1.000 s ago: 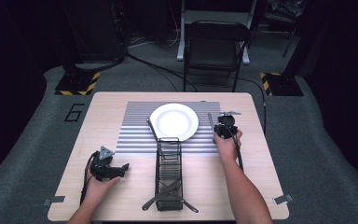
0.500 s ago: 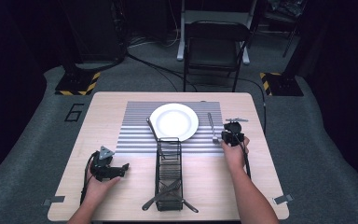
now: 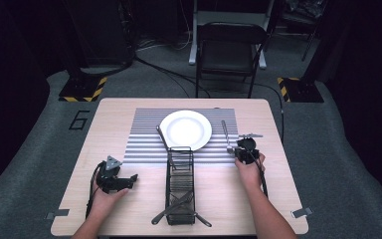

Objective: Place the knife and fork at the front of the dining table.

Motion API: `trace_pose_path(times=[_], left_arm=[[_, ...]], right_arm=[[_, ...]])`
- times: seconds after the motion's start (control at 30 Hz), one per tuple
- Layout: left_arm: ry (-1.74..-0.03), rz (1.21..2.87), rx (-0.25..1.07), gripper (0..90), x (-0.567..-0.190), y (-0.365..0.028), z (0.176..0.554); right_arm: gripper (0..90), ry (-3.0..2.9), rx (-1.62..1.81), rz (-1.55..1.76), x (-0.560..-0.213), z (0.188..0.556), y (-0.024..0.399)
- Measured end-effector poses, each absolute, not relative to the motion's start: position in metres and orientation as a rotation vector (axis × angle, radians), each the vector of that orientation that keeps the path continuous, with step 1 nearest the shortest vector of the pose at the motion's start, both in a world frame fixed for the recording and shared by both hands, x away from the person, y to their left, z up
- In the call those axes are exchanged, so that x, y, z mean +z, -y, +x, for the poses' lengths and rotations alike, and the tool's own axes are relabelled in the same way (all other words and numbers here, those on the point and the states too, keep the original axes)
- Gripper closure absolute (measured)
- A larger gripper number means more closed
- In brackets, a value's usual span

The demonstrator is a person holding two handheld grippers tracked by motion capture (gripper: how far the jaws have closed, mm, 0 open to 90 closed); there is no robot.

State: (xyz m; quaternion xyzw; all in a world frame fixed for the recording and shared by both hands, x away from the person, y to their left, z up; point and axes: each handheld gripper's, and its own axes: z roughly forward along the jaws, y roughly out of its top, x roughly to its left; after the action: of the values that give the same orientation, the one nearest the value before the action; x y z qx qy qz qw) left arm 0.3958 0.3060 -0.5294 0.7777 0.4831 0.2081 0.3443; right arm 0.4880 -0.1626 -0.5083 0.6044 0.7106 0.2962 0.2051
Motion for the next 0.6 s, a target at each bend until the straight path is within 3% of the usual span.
trace_pose_path(times=[0.53, 0.6], left_arm=[[-1.259, 2.016, 0.542, 11.1, -0.529, -0.306, 0.396], [-1.258, 2.017, 0.542, 11.1, -0.529, -0.306, 0.396]], right_arm=[[90.0, -1.982, 0.876, 1.652, -0.509, 0.478, 0.155], [86.8, -1.971, 0.875, 1.665, -0.509, 0.476, 0.156]])
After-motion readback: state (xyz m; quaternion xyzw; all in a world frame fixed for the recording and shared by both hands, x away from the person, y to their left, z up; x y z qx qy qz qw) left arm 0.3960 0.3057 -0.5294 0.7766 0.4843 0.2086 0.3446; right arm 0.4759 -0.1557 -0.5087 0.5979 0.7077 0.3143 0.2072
